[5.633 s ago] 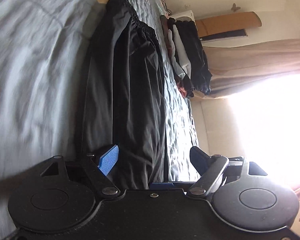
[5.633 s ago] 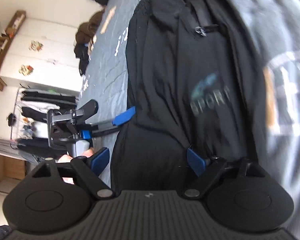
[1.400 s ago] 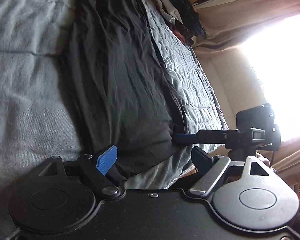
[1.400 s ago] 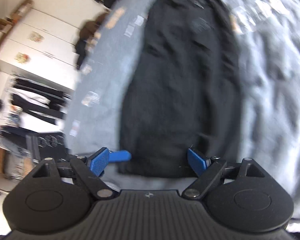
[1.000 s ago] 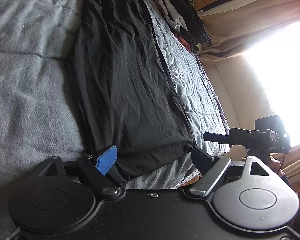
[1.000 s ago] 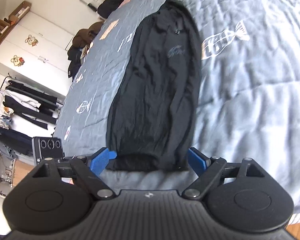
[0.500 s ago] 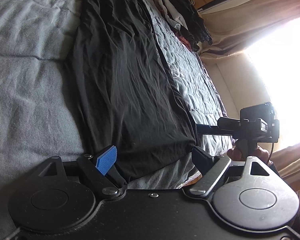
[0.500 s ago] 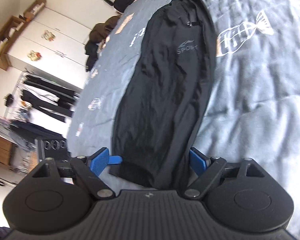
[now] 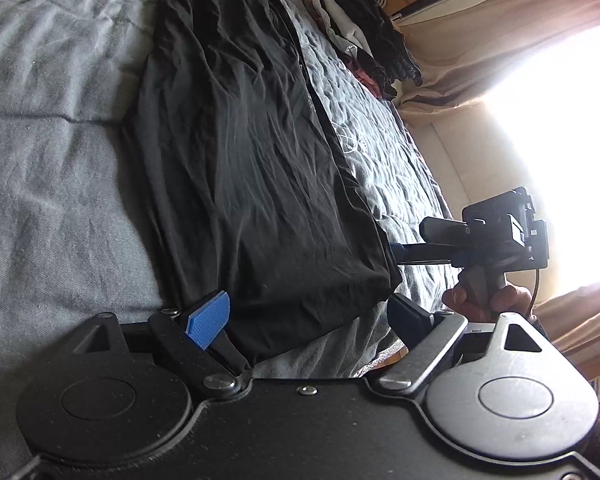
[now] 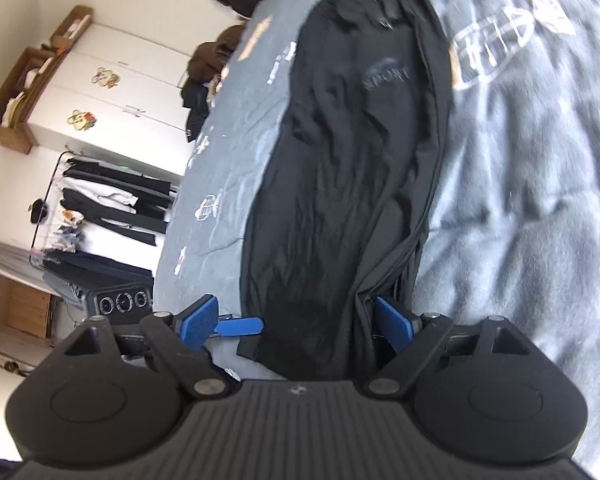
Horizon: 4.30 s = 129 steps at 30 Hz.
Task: Fold clothes
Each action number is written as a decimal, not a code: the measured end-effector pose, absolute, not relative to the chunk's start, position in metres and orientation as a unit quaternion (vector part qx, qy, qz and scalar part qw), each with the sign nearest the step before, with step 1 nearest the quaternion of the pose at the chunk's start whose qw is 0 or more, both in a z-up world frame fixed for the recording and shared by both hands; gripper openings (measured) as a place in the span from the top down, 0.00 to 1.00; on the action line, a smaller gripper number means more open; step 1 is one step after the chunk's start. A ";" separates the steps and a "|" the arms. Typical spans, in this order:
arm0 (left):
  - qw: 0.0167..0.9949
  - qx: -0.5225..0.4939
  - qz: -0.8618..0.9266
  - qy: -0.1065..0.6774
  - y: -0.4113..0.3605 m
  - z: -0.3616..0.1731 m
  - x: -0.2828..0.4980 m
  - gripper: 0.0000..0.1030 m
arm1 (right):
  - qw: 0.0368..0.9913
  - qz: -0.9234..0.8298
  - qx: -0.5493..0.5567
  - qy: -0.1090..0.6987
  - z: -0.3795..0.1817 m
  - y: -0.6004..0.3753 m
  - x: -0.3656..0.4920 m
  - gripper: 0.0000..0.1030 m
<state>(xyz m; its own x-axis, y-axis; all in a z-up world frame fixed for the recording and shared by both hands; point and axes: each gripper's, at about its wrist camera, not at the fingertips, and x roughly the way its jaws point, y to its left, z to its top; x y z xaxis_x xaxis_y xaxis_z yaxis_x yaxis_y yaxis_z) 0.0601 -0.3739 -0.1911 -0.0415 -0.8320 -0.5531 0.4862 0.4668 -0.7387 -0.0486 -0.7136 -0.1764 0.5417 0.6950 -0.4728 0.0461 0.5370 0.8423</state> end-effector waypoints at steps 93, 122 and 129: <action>0.619 -0.252 -0.570 0.479 -0.367 -0.150 0.106 0.02 | 0.776 0.219 0.454 0.379 -0.169 -0.723 -0.001 0.48; 0.568 -0.258 -0.553 0.552 -0.387 -0.229 0.185 0.11 | 0.757 0.244 0.435 0.422 -0.193 -0.753 0.148 0.43; 0.554 -0.251 -0.618 0.498 -0.380 -0.191 0.172 0.01 | 0.746 0.305 0.427 0.411 -0.156 -0.750 0.143 0.42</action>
<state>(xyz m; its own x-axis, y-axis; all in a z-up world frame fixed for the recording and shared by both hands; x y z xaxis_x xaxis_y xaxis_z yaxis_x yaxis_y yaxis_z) 0.1719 -0.3805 -0.1912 -0.2605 -0.9349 -0.2409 0.4350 0.1091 -0.8938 0.1429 -0.7495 -0.1558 0.4766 0.8057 -0.3518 -0.1043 0.4491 0.8874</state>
